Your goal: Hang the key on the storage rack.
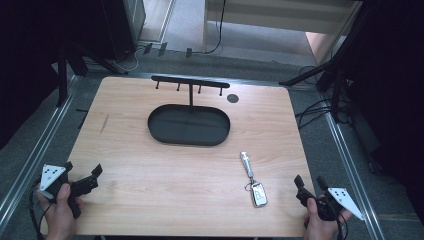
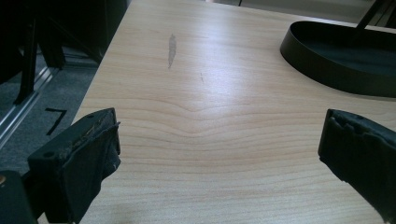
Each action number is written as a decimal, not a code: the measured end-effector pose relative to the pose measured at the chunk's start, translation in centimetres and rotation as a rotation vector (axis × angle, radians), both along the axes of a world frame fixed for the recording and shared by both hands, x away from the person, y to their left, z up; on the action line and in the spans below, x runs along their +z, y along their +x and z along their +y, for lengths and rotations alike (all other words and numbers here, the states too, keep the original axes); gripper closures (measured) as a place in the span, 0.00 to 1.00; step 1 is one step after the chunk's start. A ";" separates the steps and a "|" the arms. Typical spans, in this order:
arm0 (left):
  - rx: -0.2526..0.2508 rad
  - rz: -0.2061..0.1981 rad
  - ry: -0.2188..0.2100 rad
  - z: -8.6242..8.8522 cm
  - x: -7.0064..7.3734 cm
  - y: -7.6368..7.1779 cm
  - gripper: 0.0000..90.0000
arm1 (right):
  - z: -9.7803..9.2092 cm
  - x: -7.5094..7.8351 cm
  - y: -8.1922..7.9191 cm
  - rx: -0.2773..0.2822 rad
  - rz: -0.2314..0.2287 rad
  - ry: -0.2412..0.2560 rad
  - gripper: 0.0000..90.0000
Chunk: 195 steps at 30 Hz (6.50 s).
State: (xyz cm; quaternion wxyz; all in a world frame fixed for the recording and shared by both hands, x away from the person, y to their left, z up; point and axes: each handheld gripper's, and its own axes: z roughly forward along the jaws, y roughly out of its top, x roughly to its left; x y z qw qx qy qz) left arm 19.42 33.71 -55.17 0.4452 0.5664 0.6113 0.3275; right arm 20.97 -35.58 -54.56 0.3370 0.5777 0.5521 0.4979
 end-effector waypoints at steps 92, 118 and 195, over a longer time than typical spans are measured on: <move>-0.024 0.017 -0.016 0.1 0.0 0.2 0.00 | 16.5 3.6 9.8 0.366 0.846 -0.429 0.75; -0.023 0.016 -0.014 0.1 0.0 0.2 0.00 | 16.1 3.4 9.9 0.305 0.834 -0.398 0.84; -0.029 0.022 -0.010 0.1 0.0 0.2 0.00 | 17.0 2.3 8.6 0.329 0.639 -0.372 0.84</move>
